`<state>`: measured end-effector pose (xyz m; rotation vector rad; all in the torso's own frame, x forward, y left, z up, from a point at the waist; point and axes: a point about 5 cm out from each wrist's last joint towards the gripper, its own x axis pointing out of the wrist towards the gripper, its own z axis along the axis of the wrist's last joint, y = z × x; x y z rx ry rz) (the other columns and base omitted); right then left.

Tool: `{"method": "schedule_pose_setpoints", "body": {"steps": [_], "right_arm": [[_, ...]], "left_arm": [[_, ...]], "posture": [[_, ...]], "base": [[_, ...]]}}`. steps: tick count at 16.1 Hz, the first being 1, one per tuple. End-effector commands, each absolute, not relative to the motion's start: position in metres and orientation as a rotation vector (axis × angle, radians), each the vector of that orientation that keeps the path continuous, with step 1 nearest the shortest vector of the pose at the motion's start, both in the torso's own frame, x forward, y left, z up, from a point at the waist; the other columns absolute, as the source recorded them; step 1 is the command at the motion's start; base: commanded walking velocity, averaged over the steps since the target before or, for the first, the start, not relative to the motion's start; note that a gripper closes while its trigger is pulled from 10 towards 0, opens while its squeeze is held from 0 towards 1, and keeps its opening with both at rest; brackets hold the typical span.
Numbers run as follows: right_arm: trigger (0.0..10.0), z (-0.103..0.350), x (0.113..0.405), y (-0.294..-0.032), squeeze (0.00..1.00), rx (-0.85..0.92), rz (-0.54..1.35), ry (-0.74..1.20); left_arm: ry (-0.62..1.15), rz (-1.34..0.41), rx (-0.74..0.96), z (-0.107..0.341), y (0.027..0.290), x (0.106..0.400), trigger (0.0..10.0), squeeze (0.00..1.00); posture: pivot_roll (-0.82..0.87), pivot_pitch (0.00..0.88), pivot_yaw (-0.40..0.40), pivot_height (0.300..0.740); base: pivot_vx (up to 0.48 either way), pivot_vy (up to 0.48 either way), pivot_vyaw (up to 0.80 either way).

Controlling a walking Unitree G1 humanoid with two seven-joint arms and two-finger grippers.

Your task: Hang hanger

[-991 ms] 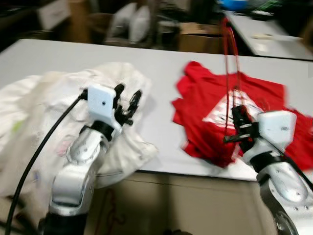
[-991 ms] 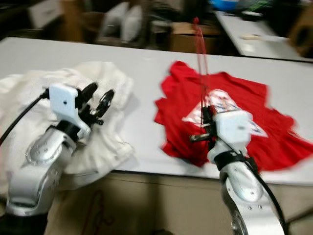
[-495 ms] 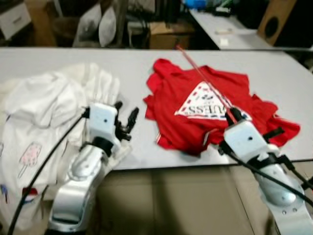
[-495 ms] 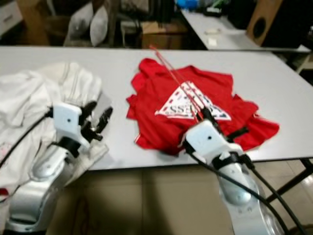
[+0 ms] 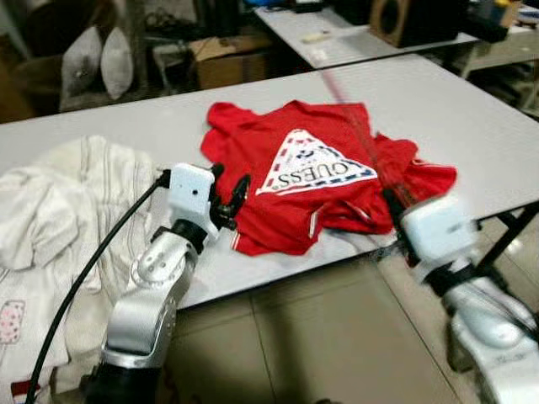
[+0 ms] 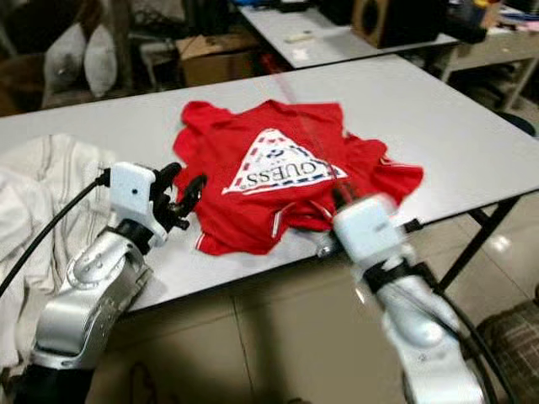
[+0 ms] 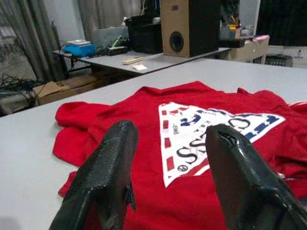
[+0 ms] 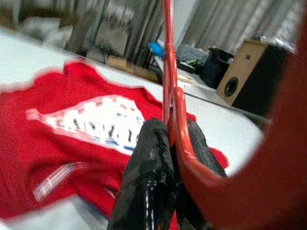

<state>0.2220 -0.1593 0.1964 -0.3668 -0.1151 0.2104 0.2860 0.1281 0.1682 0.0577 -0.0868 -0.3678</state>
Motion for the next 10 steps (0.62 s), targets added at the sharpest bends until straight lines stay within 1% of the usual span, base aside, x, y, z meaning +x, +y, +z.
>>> {"method": "schedule_pose_setpoints", "body": {"steps": [1, 2, 3, 4, 5, 7, 8, 10], "right_arm": [[10.0, 0.198, 0.22, -0.157, 0.0, -0.308, 0.248, -0.084], [10.0, 0.192, 0.213, -0.153, 0.0, -0.281, 0.279, -0.05], [10.0, 0.186, 0.208, -0.149, 0.0, -0.195, 0.279, -0.031], [10.0, 0.181, 0.205, -0.147, 0.0, -0.151, 0.284, -0.019], [10.0, 0.176, 0.204, -0.144, 0.0, -0.148, 0.318, -0.001], [10.0, 0.177, 0.206, -0.143, 0.0, -0.124, 0.353, 0.012], [10.0, 0.18, 0.208, -0.145, 0.0, -0.128, 0.392, 0.011], [10.0, 0.18, 0.21, -0.148, 0.0, -0.204, 0.466, 0.024]], "left_arm": [[-0.07, -0.326, 0.063, 0.165, 0.139, 0.287, 10.0, 0.0], [-0.071, -0.302, 0.063, 0.166, 0.144, 0.284, 10.0, 0.0], [-0.069, -0.282, 0.071, 0.167, 0.149, 0.28, 10.0, 0.0], [-0.067, -0.266, 0.094, 0.166, 0.153, 0.276, 10.0, 0.0], [-0.061, -0.233, 0.104, 0.166, 0.158, 0.27, 10.0, 0.0], [-0.057, -0.199, 0.095, 0.168, 0.161, 0.263, 10.0, 0.0], [-0.049, -0.19, 0.084, 0.165, 0.158, 0.259, 10.0, 0.0], [-0.049, -0.2, 0.091, 0.164, 0.151, 0.258, 10.0, 0.0]], "posture": [[-0.08, 0.037, 0.1, 0.74], [-0.06, 0.049, 0.086, 0.74], [-0.04, 0.067, 0.067, 0.74], [-0.02, 0.075, 0.05, 0.74], [0.0, 0.079, 0.029, 0.74], [0.01, 0.079, 0.023, 0.74], [0.02, 0.079, 0.025, 0.74], [0.01, 0.073, 0.015, 0.74]], "base": [[0.0, 0.0, 0.0], [0.0, 0.0, 0.0], [0.0, 0.0, 0.0], [0.0, 0.0, 0.0], [0.0, -0.296, 0.0], [0.0, -0.39, 0.0], [0.0, -0.48, 0.0], [0.0, -0.48, 0.0]]}}
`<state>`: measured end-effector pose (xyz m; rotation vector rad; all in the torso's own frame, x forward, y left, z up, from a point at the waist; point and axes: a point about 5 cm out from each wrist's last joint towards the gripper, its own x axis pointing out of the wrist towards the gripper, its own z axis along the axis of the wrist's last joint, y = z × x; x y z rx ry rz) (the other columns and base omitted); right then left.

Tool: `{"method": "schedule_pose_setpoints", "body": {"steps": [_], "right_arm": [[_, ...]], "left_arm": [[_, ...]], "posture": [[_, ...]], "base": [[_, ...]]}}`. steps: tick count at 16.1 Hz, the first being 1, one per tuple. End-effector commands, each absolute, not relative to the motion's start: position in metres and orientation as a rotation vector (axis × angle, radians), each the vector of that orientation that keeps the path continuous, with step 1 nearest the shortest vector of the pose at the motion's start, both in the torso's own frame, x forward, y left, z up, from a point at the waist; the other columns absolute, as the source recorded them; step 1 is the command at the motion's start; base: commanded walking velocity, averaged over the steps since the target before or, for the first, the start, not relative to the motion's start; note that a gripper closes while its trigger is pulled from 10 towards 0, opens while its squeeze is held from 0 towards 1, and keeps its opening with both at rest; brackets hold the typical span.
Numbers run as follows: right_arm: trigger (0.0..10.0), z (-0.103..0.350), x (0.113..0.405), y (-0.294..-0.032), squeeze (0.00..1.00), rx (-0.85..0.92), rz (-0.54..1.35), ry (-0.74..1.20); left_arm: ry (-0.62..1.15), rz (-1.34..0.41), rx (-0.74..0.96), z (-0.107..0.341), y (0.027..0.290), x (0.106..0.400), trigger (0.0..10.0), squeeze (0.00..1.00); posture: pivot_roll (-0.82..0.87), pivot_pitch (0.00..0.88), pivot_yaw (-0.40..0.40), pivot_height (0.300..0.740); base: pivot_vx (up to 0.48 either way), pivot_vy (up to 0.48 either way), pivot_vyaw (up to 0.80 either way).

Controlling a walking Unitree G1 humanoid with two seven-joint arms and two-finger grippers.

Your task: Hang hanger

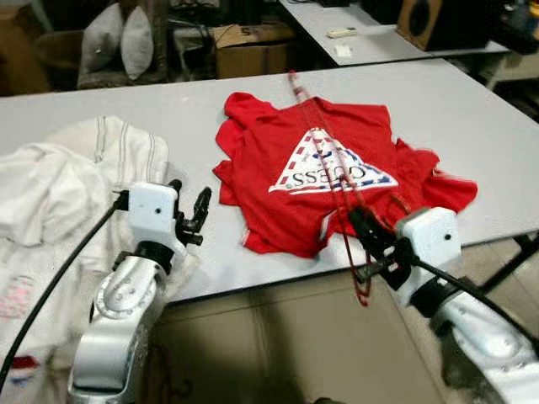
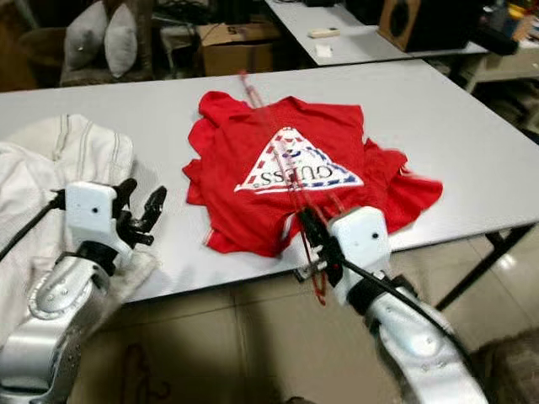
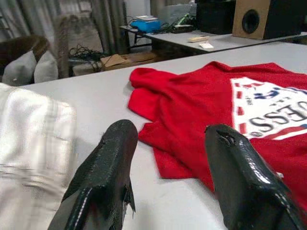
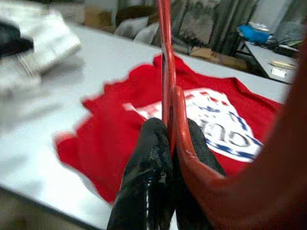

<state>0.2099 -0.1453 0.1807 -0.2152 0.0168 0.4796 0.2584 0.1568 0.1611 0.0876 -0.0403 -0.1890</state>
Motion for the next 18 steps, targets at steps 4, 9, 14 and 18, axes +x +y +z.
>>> {"method": "schedule_pose_setpoints", "body": {"steps": [4, 9, 14, 18], "right_arm": [[10.0, 0.173, 0.203, -0.144, 0.0, -0.176, 0.502, 0.044], [10.0, 0.165, 0.19, -0.141, 0.0, -0.138, 0.518, 0.073], [10.0, 0.182, 0.197, -0.146, 0.0, -0.258, 0.67, 0.019], [10.0, 0.191, 0.222, -0.158, 0.0, -0.383, 0.688, 0.006]], "left_arm": [[-0.051, -0.18, 0.105, 0.165, 0.156, 0.258, 10.0, 0.0], [-0.006, -0.256, 0.071, 0.16, 0.152, 0.258, 10.0, 0.0], [-0.11, -0.409, 0.04, 0.182, 0.155, 0.265, 10.0, 1.0], [-0.127, -0.499, 0.14, 0.192, 0.162, 0.27, 10.0, 1.0]], "posture": [[0.01, 0.073, 0.009, 0.74], [-0.01, 0.073, 0.061, 0.74], [-0.02, 0.056, 0.069, 0.74], [0.01, 0.043, 0.063, 0.74]], "base": [[0.0, -0.48, 0.0], [0.0, 0.031, 0.0], [0.0, 0.096, 0.0], [0.0, 0.0, 0.0]]}}
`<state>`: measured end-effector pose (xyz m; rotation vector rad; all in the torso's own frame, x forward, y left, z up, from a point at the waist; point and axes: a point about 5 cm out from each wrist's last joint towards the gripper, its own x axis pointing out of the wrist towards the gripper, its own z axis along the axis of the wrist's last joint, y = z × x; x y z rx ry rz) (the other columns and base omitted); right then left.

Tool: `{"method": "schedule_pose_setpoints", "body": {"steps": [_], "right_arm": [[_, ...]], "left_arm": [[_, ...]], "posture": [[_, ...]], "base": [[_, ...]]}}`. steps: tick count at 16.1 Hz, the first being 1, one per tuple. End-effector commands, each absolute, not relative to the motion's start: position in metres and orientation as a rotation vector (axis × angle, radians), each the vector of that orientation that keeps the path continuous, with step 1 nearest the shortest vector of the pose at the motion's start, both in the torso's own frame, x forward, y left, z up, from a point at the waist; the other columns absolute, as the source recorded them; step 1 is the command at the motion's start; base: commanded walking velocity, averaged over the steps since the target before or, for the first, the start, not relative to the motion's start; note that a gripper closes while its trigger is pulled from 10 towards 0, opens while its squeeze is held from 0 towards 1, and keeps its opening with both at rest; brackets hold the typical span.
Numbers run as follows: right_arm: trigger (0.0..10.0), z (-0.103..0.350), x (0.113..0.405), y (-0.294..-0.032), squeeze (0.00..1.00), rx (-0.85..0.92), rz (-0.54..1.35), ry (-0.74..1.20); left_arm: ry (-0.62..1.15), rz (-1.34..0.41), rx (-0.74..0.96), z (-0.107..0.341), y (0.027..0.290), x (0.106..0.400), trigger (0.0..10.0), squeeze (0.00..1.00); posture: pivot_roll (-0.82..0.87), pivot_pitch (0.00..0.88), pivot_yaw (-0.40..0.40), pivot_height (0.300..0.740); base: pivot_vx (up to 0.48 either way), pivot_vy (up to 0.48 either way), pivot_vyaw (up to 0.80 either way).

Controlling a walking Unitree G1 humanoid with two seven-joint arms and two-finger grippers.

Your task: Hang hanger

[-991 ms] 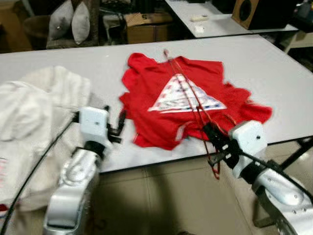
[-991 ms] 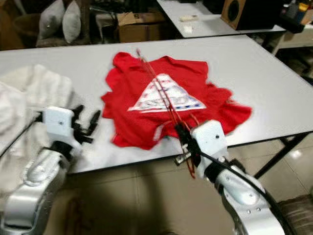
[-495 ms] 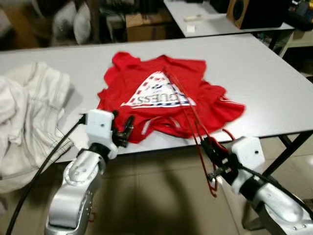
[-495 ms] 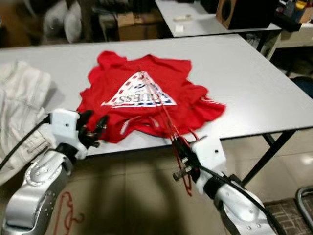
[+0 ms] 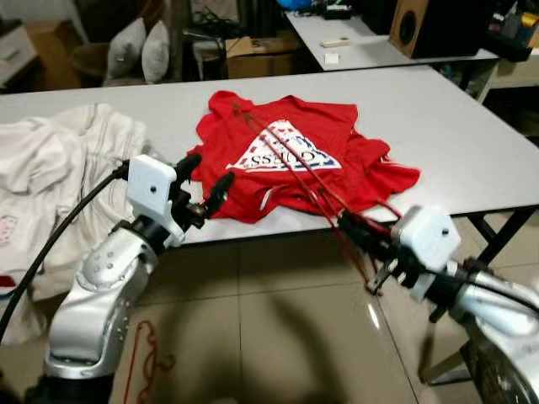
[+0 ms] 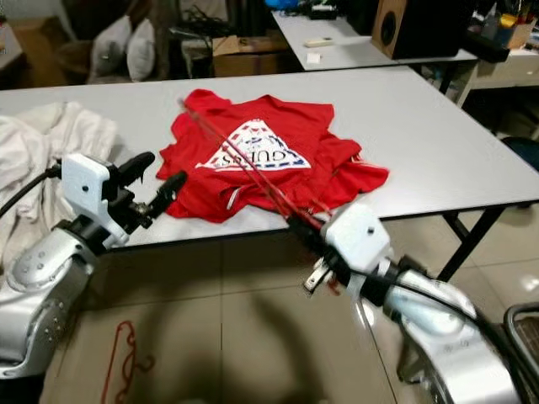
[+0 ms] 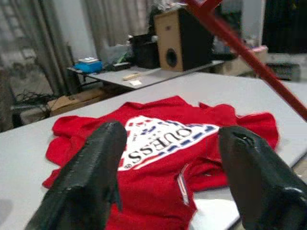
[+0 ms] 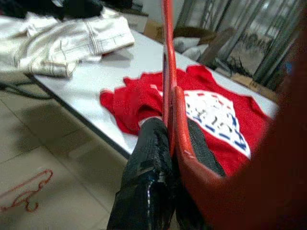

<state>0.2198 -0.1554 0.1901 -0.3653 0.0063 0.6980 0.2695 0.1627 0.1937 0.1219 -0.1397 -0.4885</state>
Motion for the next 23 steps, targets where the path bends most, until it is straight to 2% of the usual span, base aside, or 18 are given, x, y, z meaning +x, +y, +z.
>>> {"method": "schedule_pose_setpoints", "body": {"steps": [1, 2, 3, 4, 7, 10, 13, 17, 18, 20, 22, 23], "right_arm": [[10.0, 0.188, 0.225, -0.159, 0.0, -0.394, 0.669, 0.026], [10.0, 0.183, 0.223, -0.159, 0.0, -0.359, 0.618, 0.039], [10.0, 0.177, 0.22, -0.157, 0.0, -0.299, 0.58, 0.048], [10.0, 0.163, 0.207, -0.147, 0.0, -0.222, 0.588, 0.08], [10.0, 0.142, 0.187, -0.14, 0.0, -0.242, 0.676, 0.176], [10.0, 0.127, 0.177, -0.152, 0.0, -0.345, 0.765, 0.295], [10.0, 0.113, 0.182, -0.16, 0.0, -0.322, 0.732, 0.355], [10.0, 0.089, 0.184, -0.167, 0.0, -0.332, 0.881, 0.509], [10.0, 0.088, 0.189, -0.169, 0.0, -0.371, 0.92, 0.52], [10.0, 0.092, 0.203, -0.17, 0.0, -0.423, 1.065, 0.513], [10.0, 0.094, 0.209, -0.171, 0.0, -0.454, 1.14, 0.515], [10.0, 0.095, 0.213, -0.169, 0.0, -0.499, 1.234, 0.524]], "left_arm": [[-0.098, -0.445, 0.138, 0.186, 0.166, 0.271, 10.0, 1.0], [-0.054, -0.353, 0.133, 0.176, 0.171, 0.271, 10.0, 1.0], [-0.027, -0.313, 0.104, 0.169, 0.171, 0.269, 10.0, 0.64], [0.011, -0.313, 0.044, 0.155, 0.163, 0.262, 10.0, 0.0], [0.074, -0.4, 0.095, 0.137, 0.153, 0.255, 10.0, 0.0], [0.103, -0.488, 0.135, 0.133, 0.153, 0.255, 10.0, 0.0], [0.101, -0.481, 0.143, 0.133, 0.156, 0.259, 10.0, 0.0], [0.181, -0.624, 0.164, 0.124, 0.16, 0.25, 10.0, 0.0], [0.171, -0.675, 0.162, 0.129, 0.161, 0.25, 10.0, 1.0], [0.148, -0.88, 0.174, 0.153, 0.159, 0.252, 10.0, 1.0], [0.146, -0.975, 0.167, 0.166, 0.156, 0.256, 10.0, 1.0], [0.164, -1.105, 0.173, 0.178, 0.153, 0.26, 10.0, 1.0]], "posture": [[0.01, 0.043, 0.058, 0.74], [0.01, 0.044, 0.054, 0.74], [0.01, 0.044, 0.052, 0.74], [0.01, 0.047, 0.059, 0.74], [-0.01, 0.047, 0.077, 0.74], [-0.02, 0.044, 0.089, 0.74], [-0.03, 0.047, 0.075, 0.74], [-0.04, 0.077, 0.059, 0.74], [-0.04, 0.092, 0.047, 0.74], [-0.02, 0.107, 0.002, 0.74], [-0.02, 0.112, -0.016, 0.74], [-0.01, 0.113, -0.026, 0.74]], "base": [[0.0, 0.0, 0.0], [0.0, 0.0, 0.0], [0.0, 0.0, 0.0], [0.0, 0.0, 0.0], [0.0, 0.0, 0.0], [0.0, 0.0, 0.0], [0.0, 0.0, 0.0], [0.0, 0.0, 0.0], [0.0, 0.0, 0.0], [0.0, 0.0, 0.0], [0.0, 0.0, 0.0], [0.0, 0.0, 0.0]]}}
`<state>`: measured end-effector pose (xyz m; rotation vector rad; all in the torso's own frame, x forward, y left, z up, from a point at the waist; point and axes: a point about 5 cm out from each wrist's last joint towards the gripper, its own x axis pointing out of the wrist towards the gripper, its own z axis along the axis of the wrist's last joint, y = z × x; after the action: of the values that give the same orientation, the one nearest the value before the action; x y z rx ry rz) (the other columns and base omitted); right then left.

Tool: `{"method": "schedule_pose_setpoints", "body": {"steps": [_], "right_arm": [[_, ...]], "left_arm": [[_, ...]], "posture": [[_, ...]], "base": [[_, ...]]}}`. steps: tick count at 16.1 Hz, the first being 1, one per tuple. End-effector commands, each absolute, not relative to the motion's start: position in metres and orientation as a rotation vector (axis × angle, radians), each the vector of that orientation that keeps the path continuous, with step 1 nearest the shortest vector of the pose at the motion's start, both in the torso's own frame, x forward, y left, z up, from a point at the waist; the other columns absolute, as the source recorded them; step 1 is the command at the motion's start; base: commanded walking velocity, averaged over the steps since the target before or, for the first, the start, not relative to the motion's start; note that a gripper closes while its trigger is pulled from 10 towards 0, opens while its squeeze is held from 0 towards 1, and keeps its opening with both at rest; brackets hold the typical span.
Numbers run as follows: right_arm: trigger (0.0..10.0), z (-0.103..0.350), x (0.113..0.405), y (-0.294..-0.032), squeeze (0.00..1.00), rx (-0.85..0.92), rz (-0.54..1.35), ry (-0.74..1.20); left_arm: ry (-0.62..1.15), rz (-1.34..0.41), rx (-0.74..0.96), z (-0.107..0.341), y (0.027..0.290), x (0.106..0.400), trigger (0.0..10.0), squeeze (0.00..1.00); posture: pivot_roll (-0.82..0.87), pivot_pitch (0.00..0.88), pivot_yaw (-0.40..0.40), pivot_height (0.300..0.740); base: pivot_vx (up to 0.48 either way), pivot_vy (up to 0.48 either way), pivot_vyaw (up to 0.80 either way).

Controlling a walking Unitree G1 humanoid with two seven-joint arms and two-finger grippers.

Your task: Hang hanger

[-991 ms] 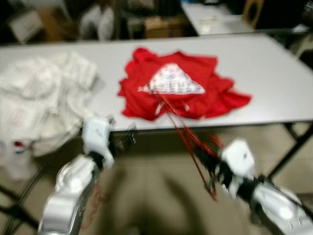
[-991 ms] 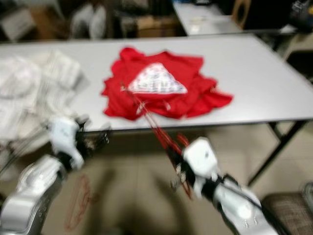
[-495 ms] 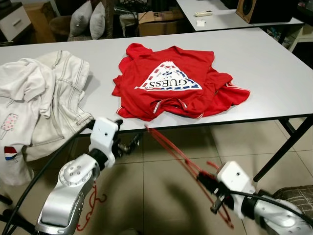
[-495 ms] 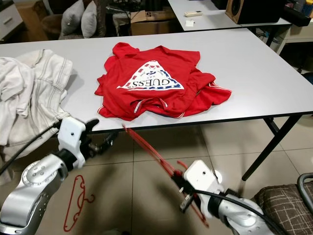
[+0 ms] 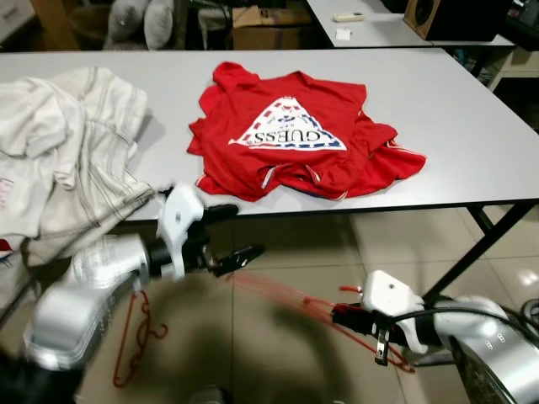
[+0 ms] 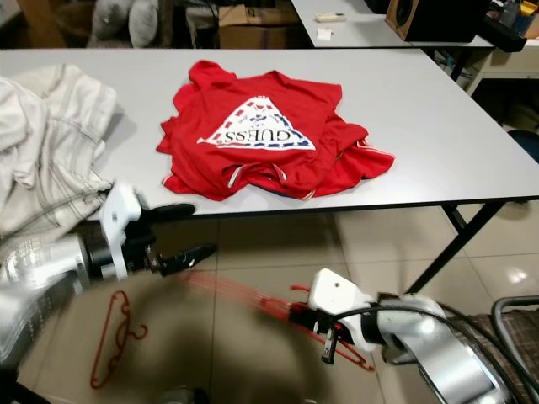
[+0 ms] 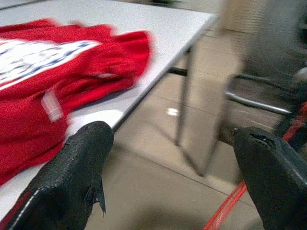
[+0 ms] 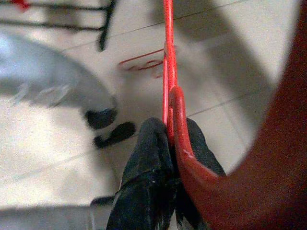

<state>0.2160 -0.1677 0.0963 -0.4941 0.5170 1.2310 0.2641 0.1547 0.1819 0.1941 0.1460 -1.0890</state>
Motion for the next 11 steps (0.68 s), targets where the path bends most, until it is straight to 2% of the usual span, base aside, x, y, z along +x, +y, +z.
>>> {"method": "schedule_pose_setpoints", "body": {"steps": [1, 3, 6, 8, 10, 11], "right_arm": [[10.0, 0.096, 0.216, -0.169, 0.0, -0.551, 1.311, 0.535], [10.0, 0.096, 0.223, -0.168, 0.0, -0.63, 1.371, 0.545], [10.0, 0.099, 0.244, -0.164, 0.0, -0.697, 1.351, 0.516], [10.0, 0.102, 0.25, -0.164, 0.0, -0.723, 1.339, 0.502], [10.0, 0.105, 0.257, -0.165, 0.0, -0.738, 1.315, 0.489], [10.0, 0.107, 0.26, -0.163, 0.0, -0.742, 1.311, 0.475]], "left_arm": [[0.172, -1.188, 0.187, 0.186, 0.15, 0.266, 10.0, 1.0], [0.198, -1.284, 0.189, 0.192, 0.142, 0.272, 10.0, 1.0], [0.232, -1.448, 0.201, 0.193, 0.115, 0.273, 10.0, 1.0], [0.252, -1.494, 0.243, 0.187, 0.105, 0.272, 10.0, 1.0], [0.274, -1.5, 0.259, 0.18, 0.092, 0.274, 10.0, 0.6], [0.264, -1.493, 0.261, 0.176, 0.082, 0.276, 10.0, 0.3]], "posture": [[-0.01, 0.112, -0.028, 0.74], [-0.01, 0.106, -0.018, 0.74], [-0.02, 0.096, 0.002, 0.74], [-0.02, 0.093, 0.009, 0.74], [-0.02, 0.083, 0.036, 0.74], [-0.02, 0.083, 0.04, 0.74]], "base": [[0.0, 0.0, 0.0], [0.0, 0.0, 0.0], [0.0, 0.0, 0.0], [0.0, 0.0, 0.0], [0.0, 0.0, 0.0], [0.0, 0.0, 0.0]]}}
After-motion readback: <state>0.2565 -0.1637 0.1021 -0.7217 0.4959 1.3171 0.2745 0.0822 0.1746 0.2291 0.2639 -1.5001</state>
